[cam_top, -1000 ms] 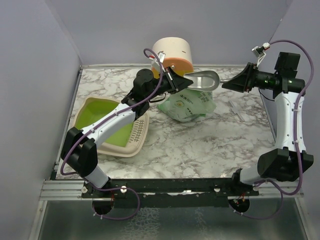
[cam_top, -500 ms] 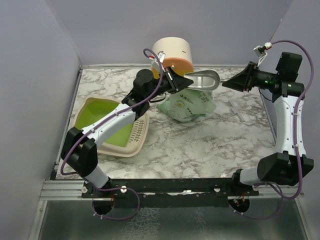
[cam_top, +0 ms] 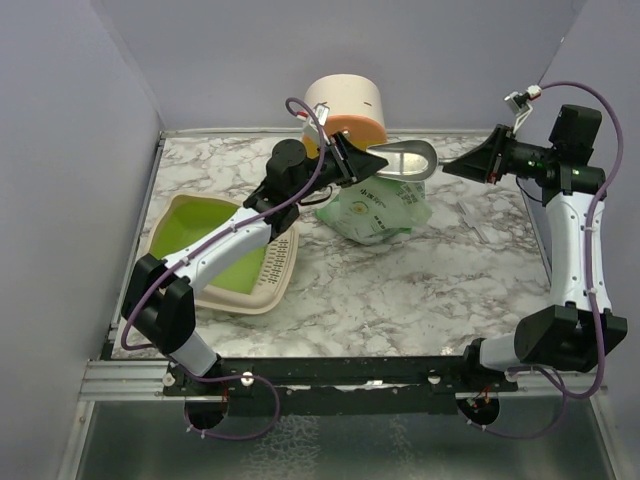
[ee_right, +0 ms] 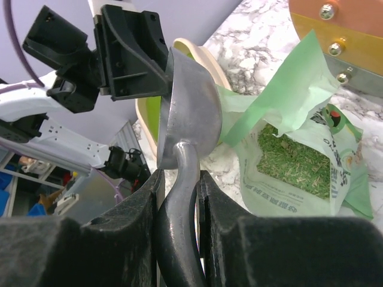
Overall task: Fill the litter box with clean litter
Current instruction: Adjust the spatula.
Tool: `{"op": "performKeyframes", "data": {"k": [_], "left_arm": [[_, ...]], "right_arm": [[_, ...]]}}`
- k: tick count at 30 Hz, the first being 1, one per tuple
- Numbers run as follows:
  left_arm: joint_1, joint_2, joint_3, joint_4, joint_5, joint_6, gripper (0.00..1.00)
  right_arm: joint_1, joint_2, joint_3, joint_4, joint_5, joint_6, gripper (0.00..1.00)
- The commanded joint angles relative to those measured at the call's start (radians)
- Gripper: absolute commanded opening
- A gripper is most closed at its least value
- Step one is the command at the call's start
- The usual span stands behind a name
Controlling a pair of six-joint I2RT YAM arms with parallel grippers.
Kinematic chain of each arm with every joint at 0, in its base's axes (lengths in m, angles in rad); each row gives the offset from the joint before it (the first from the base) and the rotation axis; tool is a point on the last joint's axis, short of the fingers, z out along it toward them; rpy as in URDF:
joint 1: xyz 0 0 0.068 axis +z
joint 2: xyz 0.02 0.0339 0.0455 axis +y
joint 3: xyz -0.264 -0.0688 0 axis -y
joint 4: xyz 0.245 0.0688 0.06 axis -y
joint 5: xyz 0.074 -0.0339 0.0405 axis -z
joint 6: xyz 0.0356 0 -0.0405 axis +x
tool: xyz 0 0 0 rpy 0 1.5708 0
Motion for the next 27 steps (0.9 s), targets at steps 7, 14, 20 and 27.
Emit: {"op": "performKeyframes", "data": {"k": [7,14,20,27], "left_arm": [[-0.007,-0.042,-0.003,-0.020,-0.009,0.139,0.98],[0.008,-0.072,0.114,-0.293,-0.086,0.521,0.99],[0.014,-0.038,0.254,-0.500,-0.094,0.834,0.99],[0.013,0.069,0.427,-0.756,-0.010,1.112,0.89]], "right_arm": [[0.003,-0.018,0.081,-0.073,0.184,-0.065,0.01],[0.003,0.000,0.243,-0.250,0.474,-0.184,0.01],[0.003,0.032,0.341,-0.398,0.600,-0.273,0.01],[0.003,0.037,0.343,-0.538,0.617,-0.350,0.01]]}}
